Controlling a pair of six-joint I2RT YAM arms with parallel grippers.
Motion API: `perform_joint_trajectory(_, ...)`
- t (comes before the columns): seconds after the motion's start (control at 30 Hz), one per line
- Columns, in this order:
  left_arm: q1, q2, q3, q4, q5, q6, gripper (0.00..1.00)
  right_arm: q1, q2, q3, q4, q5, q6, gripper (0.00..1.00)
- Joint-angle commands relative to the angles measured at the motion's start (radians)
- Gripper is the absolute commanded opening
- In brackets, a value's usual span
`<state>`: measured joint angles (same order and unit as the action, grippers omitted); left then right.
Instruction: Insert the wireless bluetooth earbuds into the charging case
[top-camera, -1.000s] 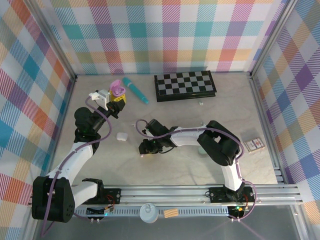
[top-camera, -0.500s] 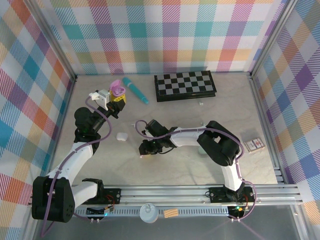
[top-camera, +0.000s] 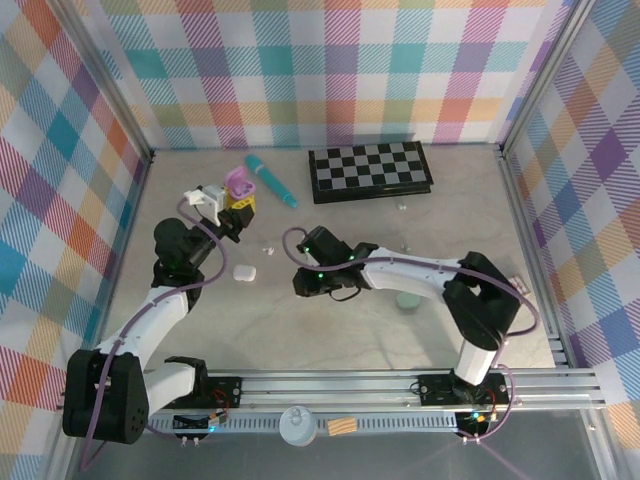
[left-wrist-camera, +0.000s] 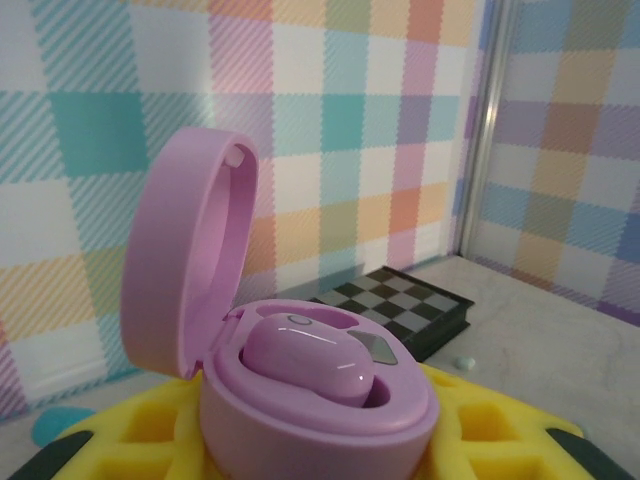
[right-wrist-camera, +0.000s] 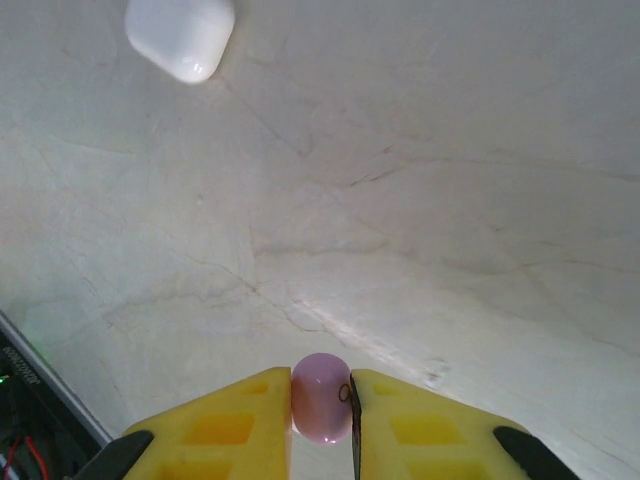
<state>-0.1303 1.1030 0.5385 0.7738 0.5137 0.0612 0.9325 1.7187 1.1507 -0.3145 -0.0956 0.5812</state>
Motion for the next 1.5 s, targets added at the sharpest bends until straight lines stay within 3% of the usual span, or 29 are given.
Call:
perform_joint_trajectory(0.0,-0.048,-0.004,-0.046,0.047,0.005,0.054,0.26,-0.034,-0.079,0.009,-0.133,0.104,-0.084,0.21)
perform_joint_trajectory(0.5,-0.206,0.005,-0.149,0.082,-0.020,0.085,0.26,-0.093,-0.259,0.180,-0.312,0.155,-0.214,0.22)
perform_joint_trajectory(0.97,-0.303,0.034,-0.158,0.122,0.048,0.038,0.25,-0.096,-0.191,0.384,-0.321,0.085,-0.294,0.22)
perform_joint_trajectory(1.47,-0.334,0.051,-0.145,0.143,0.074,0.014,0.25,-0.096,-0.139,0.403,-0.295,0.041,-0.299,0.22)
